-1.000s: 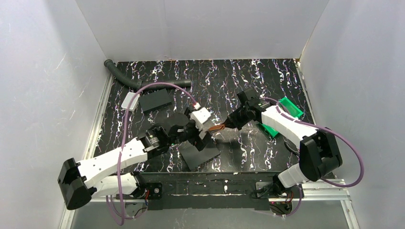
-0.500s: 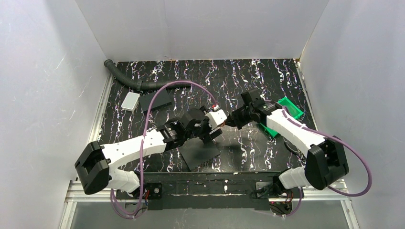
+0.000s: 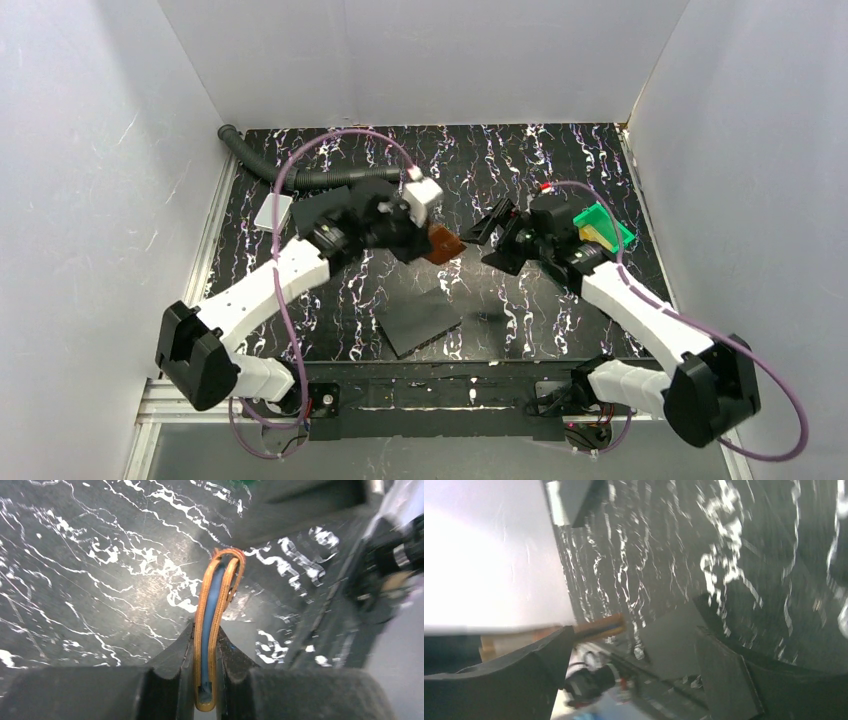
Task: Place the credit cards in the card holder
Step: Pick up the card holder from the center of the board.
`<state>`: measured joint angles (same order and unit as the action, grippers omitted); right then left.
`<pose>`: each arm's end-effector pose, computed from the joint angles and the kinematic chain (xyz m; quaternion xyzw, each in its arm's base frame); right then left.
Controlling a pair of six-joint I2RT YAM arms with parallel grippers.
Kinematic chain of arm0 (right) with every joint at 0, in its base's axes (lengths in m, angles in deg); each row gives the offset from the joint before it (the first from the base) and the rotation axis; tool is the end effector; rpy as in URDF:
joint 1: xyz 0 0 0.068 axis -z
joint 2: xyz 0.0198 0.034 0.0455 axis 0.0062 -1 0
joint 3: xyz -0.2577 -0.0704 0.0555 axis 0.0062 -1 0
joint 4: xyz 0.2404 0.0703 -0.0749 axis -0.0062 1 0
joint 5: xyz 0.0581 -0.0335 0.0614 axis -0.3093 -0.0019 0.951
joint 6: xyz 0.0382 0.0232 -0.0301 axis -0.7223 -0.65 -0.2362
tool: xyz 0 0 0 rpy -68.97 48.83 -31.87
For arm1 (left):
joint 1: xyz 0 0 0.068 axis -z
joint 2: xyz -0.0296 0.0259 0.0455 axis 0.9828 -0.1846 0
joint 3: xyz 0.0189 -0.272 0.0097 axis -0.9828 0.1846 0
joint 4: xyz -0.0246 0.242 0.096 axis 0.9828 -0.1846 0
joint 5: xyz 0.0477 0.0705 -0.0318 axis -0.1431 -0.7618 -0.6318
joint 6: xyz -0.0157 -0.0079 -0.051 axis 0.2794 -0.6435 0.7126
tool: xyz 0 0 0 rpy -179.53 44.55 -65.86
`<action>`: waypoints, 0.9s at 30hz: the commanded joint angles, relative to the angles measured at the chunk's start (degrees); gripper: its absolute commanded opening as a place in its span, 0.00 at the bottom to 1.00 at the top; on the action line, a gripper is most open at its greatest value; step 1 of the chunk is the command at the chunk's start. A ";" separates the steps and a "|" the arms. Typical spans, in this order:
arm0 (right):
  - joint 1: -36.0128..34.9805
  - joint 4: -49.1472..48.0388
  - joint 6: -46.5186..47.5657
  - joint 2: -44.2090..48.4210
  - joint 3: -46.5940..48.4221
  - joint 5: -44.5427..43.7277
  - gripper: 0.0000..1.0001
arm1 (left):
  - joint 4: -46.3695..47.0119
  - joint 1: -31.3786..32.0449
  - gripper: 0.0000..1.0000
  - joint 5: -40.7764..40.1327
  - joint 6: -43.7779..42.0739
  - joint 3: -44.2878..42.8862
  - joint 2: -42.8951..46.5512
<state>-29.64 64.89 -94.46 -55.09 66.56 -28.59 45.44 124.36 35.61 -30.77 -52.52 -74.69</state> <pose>0.2194 0.1349 0.2684 0.2373 0.8529 0.4015 0.2347 0.2127 -0.2235 0.3210 0.4071 0.7484 -0.2652 0.4515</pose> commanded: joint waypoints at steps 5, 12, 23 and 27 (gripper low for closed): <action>0.56 -26.79 34.85 8.49 -5.50 23.81 0.98 | -6.20 -14.65 0.00 47.99 22.96 -9.07 -6.89; 0.64 -24.01 37.77 4.93 -1.98 28.03 0.93 | 1.76 -14.67 0.00 55.36 29.69 -5.22 -3.10; 0.95 -53.50 18.80 4.87 -12.71 35.95 0.79 | 0.70 -16.36 0.00 56.04 29.63 -4.00 -2.58; 1.87 -52.25 19.33 5.47 -13.37 36.08 0.69 | 2.08 -17.67 0.00 56.56 31.47 -4.29 -3.54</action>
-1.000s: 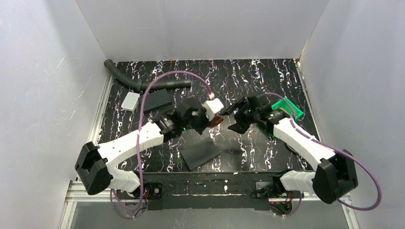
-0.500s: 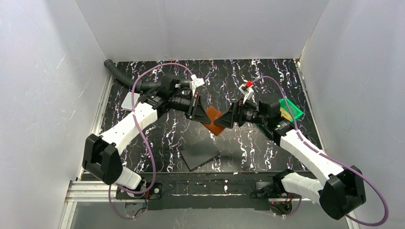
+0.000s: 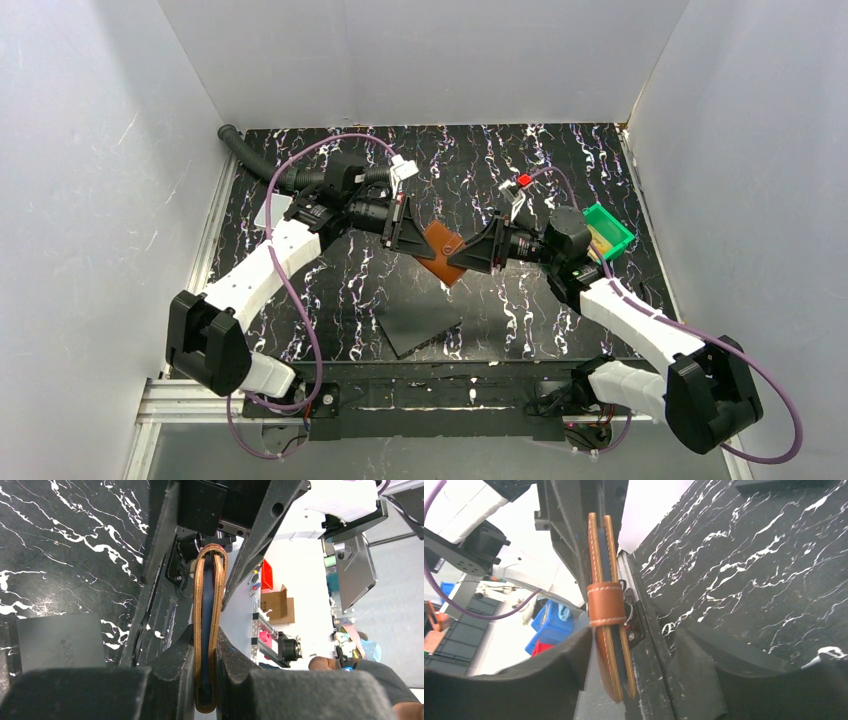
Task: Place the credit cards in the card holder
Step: Pick up the card holder from the center of the board.
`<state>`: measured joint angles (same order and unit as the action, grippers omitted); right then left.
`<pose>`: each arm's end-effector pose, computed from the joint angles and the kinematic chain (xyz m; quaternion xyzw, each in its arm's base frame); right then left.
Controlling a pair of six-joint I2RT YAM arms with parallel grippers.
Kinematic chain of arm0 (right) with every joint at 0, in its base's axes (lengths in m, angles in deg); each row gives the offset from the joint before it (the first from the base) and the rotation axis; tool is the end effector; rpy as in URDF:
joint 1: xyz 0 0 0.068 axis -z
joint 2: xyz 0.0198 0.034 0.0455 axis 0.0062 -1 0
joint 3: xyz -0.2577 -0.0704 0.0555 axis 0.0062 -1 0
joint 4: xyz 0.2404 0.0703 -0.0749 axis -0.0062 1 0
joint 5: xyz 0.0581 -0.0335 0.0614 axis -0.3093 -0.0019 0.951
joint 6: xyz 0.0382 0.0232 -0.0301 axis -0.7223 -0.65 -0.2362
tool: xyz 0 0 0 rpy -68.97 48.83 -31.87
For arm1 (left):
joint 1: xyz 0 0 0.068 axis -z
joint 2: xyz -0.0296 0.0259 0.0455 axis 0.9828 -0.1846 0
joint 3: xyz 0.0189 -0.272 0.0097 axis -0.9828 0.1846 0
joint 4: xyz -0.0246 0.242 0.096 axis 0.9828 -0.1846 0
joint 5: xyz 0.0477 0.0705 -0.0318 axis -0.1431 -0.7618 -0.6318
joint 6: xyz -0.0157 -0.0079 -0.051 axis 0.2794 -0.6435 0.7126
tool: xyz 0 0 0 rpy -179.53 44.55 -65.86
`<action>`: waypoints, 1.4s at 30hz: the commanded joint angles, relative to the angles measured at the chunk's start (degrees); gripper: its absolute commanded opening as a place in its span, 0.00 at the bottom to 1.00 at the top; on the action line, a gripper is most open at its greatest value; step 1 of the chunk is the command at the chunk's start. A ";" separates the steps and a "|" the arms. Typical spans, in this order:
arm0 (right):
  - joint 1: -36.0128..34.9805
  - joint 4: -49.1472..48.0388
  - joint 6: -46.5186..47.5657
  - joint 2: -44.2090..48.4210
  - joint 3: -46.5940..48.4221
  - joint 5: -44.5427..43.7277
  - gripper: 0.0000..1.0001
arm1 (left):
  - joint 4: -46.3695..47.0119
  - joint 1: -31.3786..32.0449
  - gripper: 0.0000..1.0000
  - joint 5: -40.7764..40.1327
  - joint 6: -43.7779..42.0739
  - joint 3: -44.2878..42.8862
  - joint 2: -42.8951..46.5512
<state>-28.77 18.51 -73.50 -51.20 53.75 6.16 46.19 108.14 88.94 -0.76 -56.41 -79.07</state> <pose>0.2006 0.1412 0.2889 -0.1858 0.6731 0.6204 0.3571 0.2565 -0.1779 0.3325 0.3031 0.7087 -0.6119 0.1775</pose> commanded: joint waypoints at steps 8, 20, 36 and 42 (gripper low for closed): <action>1.56 -11.48 -8.22 2.50 -4.26 -7.81 0.01 | 15.27 -2.30 0.39 -5.06 16.45 4.38 1.63; -2.35 -25.92 -21.19 -2.81 -8.75 -23.66 0.04 | 40.98 1.54 0.17 -32.59 40.00 14.84 4.02; -7.73 39.68 28.44 1.82 18.05 -42.02 0.53 | -0.13 3.70 0.00 -52.00 27.54 4.72 10.58; -10.81 33.35 25.94 -0.44 20.67 -37.02 0.40 | -6.00 3.74 0.00 -52.23 27.96 1.97 8.52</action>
<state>-37.56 57.00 -48.23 -51.73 71.33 -33.57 47.98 111.75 39.20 28.57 -51.34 -70.15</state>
